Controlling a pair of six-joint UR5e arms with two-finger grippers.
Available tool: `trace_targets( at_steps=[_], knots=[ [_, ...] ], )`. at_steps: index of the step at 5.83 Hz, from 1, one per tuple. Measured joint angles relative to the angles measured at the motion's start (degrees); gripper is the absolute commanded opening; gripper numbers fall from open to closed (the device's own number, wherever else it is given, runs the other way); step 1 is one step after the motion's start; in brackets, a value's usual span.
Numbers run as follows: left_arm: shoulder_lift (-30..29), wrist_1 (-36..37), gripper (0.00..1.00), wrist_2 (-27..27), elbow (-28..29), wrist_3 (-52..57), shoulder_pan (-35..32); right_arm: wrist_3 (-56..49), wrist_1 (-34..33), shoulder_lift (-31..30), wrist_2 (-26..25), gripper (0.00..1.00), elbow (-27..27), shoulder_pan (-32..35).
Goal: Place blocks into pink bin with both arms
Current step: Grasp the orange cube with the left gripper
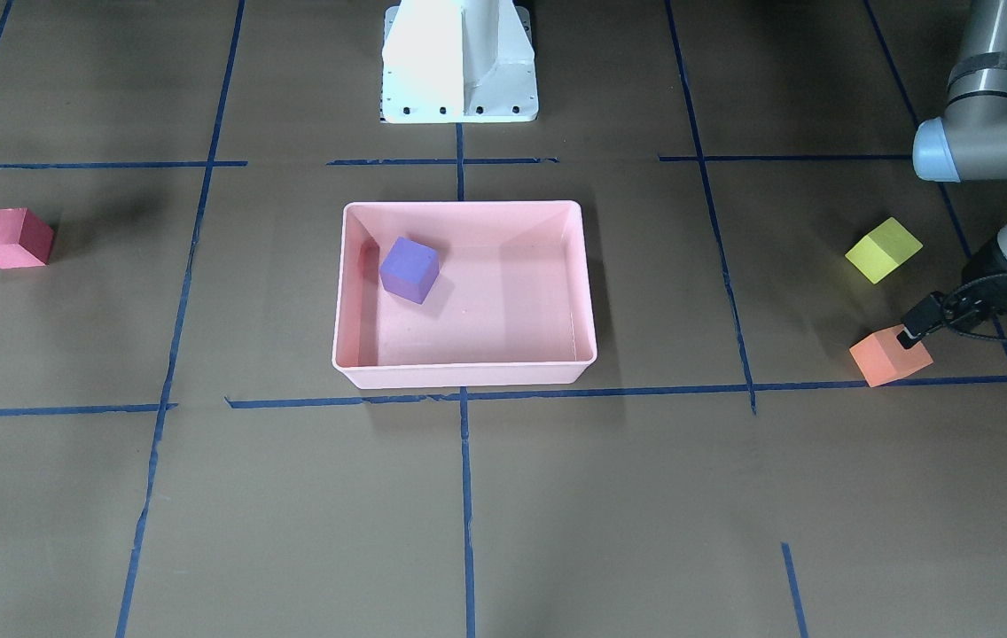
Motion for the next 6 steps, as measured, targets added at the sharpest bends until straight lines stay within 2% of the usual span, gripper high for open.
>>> trace_targets(
  at_steps=[4, 5, 6],
  knots=[
    [-2.6, -0.4, 0.98, 0.1, 4.6, -0.4, 4.1, -0.2, 0.0, -1.2, -0.6, 1.00, 0.1, 0.1],
    [-2.7, -0.6, 0.54, 0.1, 5.6, -0.4, 4.5, -0.2, 0.0, -1.5, -0.8, 1.00, 0.1, 0.1],
    [-2.7, -0.7, 0.31, 0.1, 5.9, -0.2, 4.7, -0.2, 0.0, -1.6, -0.8, 1.00, 0.2, 0.1]
  ],
)
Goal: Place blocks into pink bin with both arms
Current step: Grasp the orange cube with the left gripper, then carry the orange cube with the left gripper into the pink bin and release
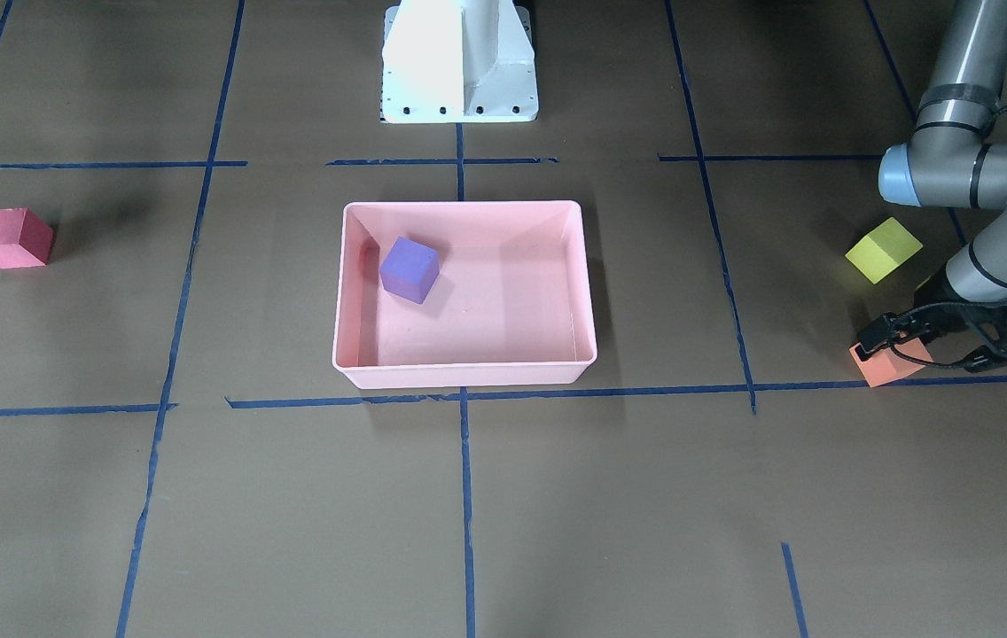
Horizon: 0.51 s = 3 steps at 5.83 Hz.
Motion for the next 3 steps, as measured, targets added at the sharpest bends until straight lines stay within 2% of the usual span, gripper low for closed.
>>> trace_targets(
  at_steps=[2, 3],
  knots=[
    [0.0, -1.4, 0.31, 0.0, -1.6, 0.1, 0.0, 0.0, 0.0, -0.1, 0.0, 1.00, 0.1, 0.0],
    [-0.2, -2.9, 0.31, 1.5, -4.4, -0.1, -0.3, 0.0, 0.0, -0.2, 0.0, 1.00, 0.1, 0.0]
  ],
)
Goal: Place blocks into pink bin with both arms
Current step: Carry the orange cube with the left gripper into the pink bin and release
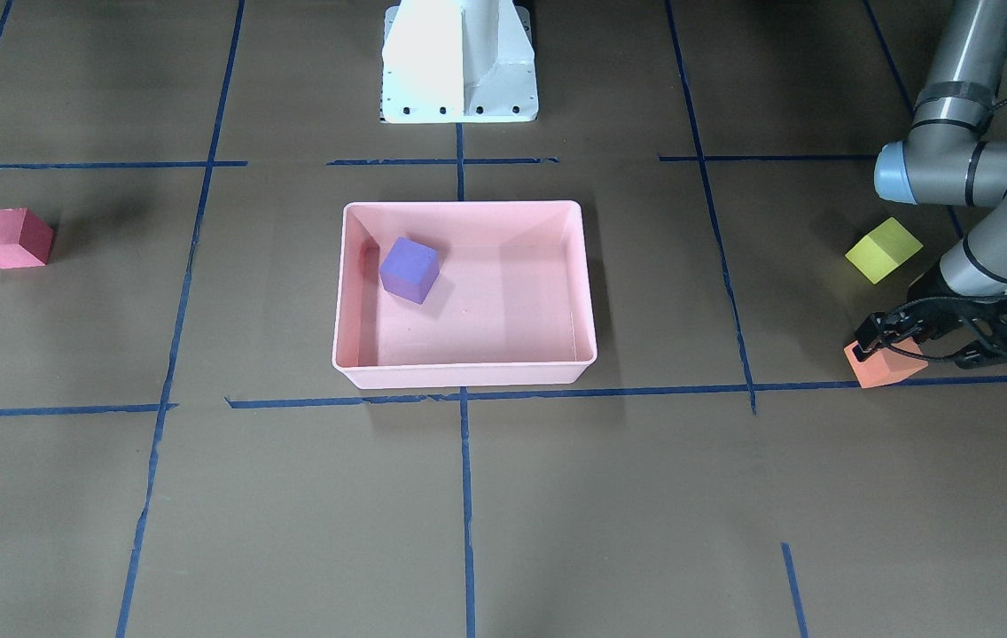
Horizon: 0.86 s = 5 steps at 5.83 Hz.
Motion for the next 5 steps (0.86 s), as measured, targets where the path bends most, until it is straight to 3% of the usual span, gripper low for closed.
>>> trace_targets(
  at_steps=[2, 3, 5],
  knots=[
    [-3.8, -0.4, 0.31, 6.4, -8.4, -0.7, 0.9, 0.0, 1.0, -1.4, 0.1, 1.00, 0.3, 0.0],
    [-8.4, 1.0, 0.31, 6.5, -10.1, -3.9, 3.9, 0.2, 4.2, -4.4, 0.3, 1.00, 0.9, 0.0],
    [-18.7, 13.7, 0.31, 6.6, -13.7, -11.4, 12.4, 1.0, 13.4, -13.4, 0.5, 1.00, 3.3, 0.0]
  ],
)
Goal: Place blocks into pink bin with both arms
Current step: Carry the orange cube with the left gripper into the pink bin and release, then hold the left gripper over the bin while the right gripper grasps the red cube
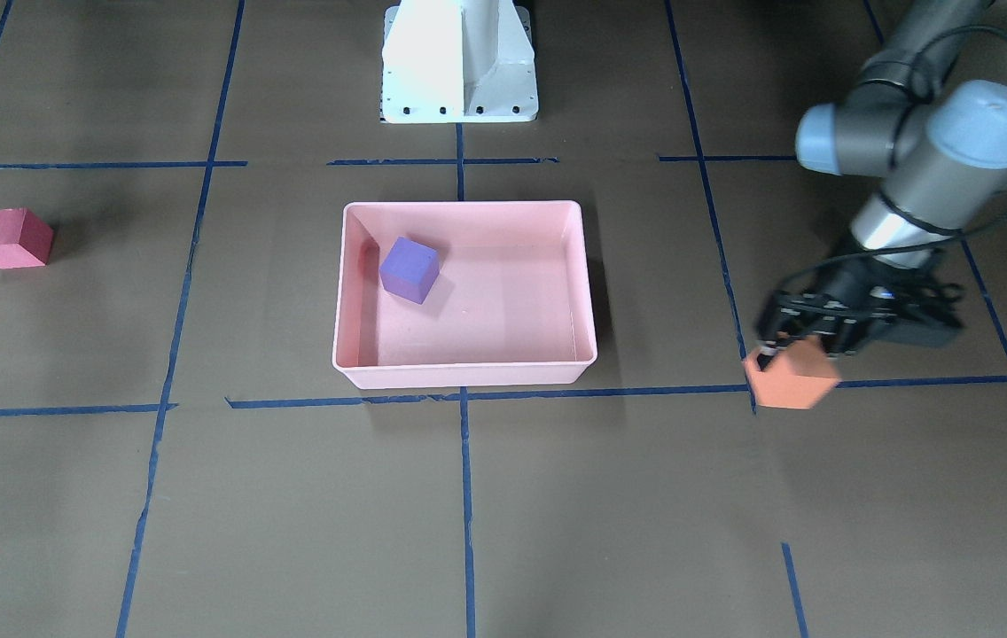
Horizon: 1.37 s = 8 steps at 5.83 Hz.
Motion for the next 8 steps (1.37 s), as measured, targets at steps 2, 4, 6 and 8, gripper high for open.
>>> trace_targets(
  at_steps=[2, 4, 6, 8],
  knots=[
    [-10.7, 17.3, 1.00, 7.6, -1.7, -3.8, 9.8, 0.4, 3.4, -6.8, 0.0, 1.00, 3.4, 0.0],
    [-13.3, 21.0, 1.00, 15.7, -1.3, -5.0, 15.2, 8.1, 15.3, -13.5, -0.1, 1.00, 3.1, -0.2],
    [-13.4, 21.2, 1.00, 18.0, -1.3, -5.1, 16.5, 19.9, 24.1, -15.3, -0.5, 1.00, 1.4, -3.6],
    [-13.4, 21.2, 1.00, 18.2, -1.8, -5.1, 16.5, 29.8, 26.9, -14.5, -3.8, 1.00, 1.2, -10.0]
  ],
)
